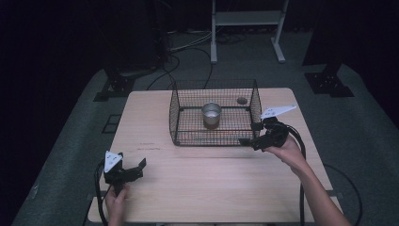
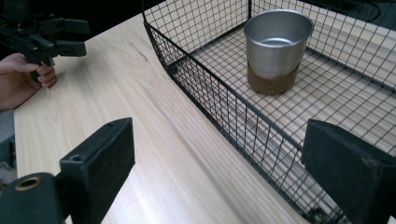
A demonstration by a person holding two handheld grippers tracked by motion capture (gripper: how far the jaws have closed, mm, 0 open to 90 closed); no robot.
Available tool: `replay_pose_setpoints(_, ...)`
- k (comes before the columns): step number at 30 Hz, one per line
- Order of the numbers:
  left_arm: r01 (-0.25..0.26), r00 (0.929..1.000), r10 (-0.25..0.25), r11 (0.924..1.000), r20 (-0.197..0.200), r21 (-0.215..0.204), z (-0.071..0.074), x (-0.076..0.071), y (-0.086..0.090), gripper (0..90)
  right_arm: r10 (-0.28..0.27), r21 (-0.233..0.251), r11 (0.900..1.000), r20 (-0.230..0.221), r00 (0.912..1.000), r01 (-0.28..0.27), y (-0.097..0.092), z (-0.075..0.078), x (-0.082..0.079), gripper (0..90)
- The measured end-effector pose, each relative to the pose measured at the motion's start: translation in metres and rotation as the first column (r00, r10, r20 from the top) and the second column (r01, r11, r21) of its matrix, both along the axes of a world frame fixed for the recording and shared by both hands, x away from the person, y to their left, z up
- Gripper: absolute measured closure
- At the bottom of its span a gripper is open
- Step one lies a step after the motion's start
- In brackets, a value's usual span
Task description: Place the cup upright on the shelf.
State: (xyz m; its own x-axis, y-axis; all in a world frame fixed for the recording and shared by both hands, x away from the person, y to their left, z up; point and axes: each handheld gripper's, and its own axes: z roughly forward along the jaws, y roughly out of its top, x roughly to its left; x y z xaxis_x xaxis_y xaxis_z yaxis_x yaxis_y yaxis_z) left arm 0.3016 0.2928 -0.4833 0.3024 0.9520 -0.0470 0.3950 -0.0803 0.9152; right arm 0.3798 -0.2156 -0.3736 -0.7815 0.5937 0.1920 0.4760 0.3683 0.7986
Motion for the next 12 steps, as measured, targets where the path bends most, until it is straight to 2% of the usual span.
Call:
replay_pose_setpoints(4,-0.001,1.0,0.001,1.0,-0.002,0.002,0.0,0.0,0.0,0.0,-0.007,0.01,0.9999,-0.011,0.9999,0.007,-0.008,-0.005,-0.006,9.2)
replay_pose_setpoints(12,-0.002,1.0,0.002,1.0,-0.001,0.0,0.0,0.0,0.0,0.0,-0.021,0.012,0.9997,0.005,0.9998,0.021,-0.018,-0.014,-0.023,9.2)
